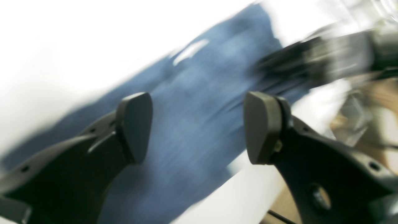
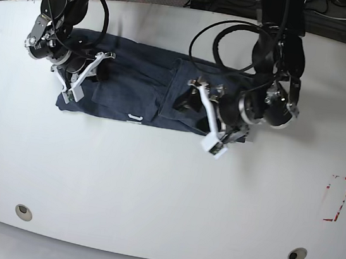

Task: Fold the T-shirt properly
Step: 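Fold the strip end with the left gripper toward the right gripper, then grasp the strip end with the right gripper and lift it, then fold the held end with the right gripper over onto the left gripper's end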

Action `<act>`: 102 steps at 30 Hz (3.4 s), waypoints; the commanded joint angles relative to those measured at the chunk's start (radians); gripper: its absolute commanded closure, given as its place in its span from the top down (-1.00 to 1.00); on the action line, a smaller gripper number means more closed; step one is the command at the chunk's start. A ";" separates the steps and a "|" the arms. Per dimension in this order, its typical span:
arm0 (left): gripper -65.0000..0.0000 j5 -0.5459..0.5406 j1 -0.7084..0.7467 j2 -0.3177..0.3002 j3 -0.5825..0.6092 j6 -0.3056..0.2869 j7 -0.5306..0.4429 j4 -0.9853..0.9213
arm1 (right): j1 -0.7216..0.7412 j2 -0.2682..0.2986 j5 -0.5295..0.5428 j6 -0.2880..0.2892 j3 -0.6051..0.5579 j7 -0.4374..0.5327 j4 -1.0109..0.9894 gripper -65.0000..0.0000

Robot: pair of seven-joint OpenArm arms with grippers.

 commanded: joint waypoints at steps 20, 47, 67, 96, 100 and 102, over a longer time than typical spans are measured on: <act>-0.93 0.003 0.066 -0.116 -0.085 -0.001 -0.243 -0.188 | 0.092 0.181 0.376 0.003 0.453 -0.090 -0.329 0.43; -0.93 0.009 0.079 -0.118 -0.088 -0.001 -0.257 -0.191 | 0.087 0.019 0.371 0.003 0.313 -0.028 -0.347 -0.30; -0.93 0.007 0.105 -0.116 -0.086 -0.001 -0.321 -0.332 | -0.014 -0.029 0.373 -0.001 0.127 -0.036 0.149 -1.00; -0.93 0.047 0.103 -0.063 -0.139 0.000 -0.320 -0.355 | 0.055 -0.276 0.254 0.003 -0.318 0.031 0.150 -1.00; -0.93 0.045 0.105 -0.063 -0.139 0.000 -0.320 -0.353 | 0.070 -0.282 0.219 0.003 -0.377 0.064 0.121 -1.00; -0.93 0.045 0.106 -0.063 -0.139 0.000 -0.320 -0.353 | 0.072 -0.282 0.219 0.003 -0.400 0.079 0.116 -1.00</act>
